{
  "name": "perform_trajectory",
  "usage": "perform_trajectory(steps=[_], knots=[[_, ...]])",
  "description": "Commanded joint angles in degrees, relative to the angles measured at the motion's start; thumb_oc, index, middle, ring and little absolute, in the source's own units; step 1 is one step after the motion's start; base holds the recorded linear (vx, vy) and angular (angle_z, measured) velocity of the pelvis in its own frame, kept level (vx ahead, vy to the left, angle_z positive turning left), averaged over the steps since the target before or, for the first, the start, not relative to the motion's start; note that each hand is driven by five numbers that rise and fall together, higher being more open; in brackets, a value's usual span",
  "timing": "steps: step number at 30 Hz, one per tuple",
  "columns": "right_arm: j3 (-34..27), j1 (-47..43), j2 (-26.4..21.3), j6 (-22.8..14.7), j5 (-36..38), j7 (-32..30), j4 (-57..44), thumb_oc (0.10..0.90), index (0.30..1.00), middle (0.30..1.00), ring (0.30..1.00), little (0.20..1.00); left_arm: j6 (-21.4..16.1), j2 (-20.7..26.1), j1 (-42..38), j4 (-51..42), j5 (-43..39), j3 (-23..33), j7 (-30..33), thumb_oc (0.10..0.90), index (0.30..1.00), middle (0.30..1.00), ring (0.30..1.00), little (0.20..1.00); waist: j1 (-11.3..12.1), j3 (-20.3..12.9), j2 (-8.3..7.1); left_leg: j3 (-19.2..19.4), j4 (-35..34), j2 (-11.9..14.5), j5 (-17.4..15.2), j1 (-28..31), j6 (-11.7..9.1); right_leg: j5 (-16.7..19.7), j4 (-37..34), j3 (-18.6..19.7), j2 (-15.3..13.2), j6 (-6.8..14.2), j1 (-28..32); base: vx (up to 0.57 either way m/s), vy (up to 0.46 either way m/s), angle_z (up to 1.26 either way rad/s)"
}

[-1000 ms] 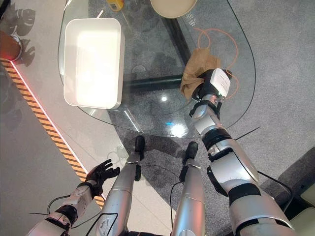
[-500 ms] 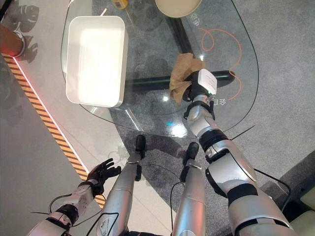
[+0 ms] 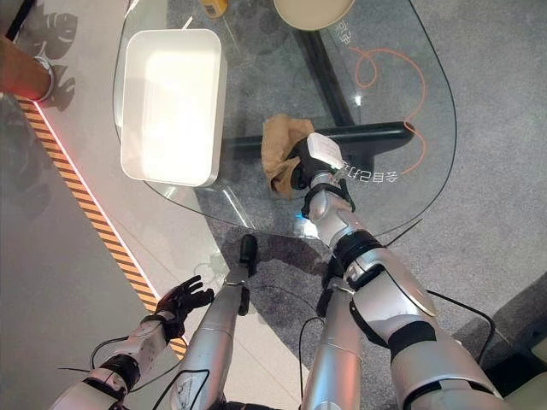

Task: Wipe the table with a cloth and put it in the basket.

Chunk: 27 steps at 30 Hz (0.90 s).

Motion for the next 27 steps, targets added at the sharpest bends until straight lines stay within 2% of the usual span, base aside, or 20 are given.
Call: perform_trajectory(steps=[1, 17, 22, 27], knots=[[4.7, 0.7, 8.0, -6.3, -1.9, 5.9, -6.5, 0.1, 0.3, 0.3, 0.3, 0.2, 0.2, -0.5, -0.7, 0.2, -0.4, -2.2, 0.2, 0.8, 0.9, 0.9, 0.9, 0.9, 1.7, -0.6, 0.66, 3.9, 4.2, -4.8, -1.9, -2.4, 5.6, 5.3, -5.5, -0.7, 0.6, -0.2, 0.0, 0.0, 0.0, 0.0], [6.3, 2.0, 8.4, -6.8, -4.2, 7.8, -6.3, 0.1, 0.3, 0.3, 0.3, 0.2, 0.5, -0.4, -1.1, 0.5, -0.3, -2.3, 0.0, 0.8, 0.9, 0.9, 0.9, 0.9, 1.7, -0.6, 0.42, 3.8, 4.8, -4.7, -1.9, -3.0, 5.6, 5.3, -5.1, -0.7, 0.6, -0.1, -0.5, 0.0, 0.0, 0.0], [4.7, 1.5, 7.7, -4.7, -2.9, 0.8, -4.0, 0.1, 0.3, 0.3, 0.3, 0.2, -0.1, -0.5, -1.0, 1.1, -0.4, -2.3, -0.4, 0.8, 0.9, 0.9, 0.9, 0.9, 1.7, -0.6, 0.69, 4.0, 4.8, -4.5, -1.9, -2.9, 5.6, 5.3, -4.9, -0.5, 0.4, -0.1, -0.5, 0.0, 0.004, 0.01], [1.3, -0.5, 5.4, -4.3, -0.6, -6.8, -0.6, 0.1, 0.3, 0.3, 0.3, 0.2, -0.4, -0.6, -0.8, 1.2, -0.8, -2.5, -0.3, 0.8, 0.9, 0.9, 0.9, 0.9, 1.8, -0.6, 0.92, 4.0, 5.0, -4.3, -2.1, -2.9, 5.6, 5.2, -4.5, -0.5, 0.5, 0.0, -0.5, 0.0, 0.0, 0.0]])
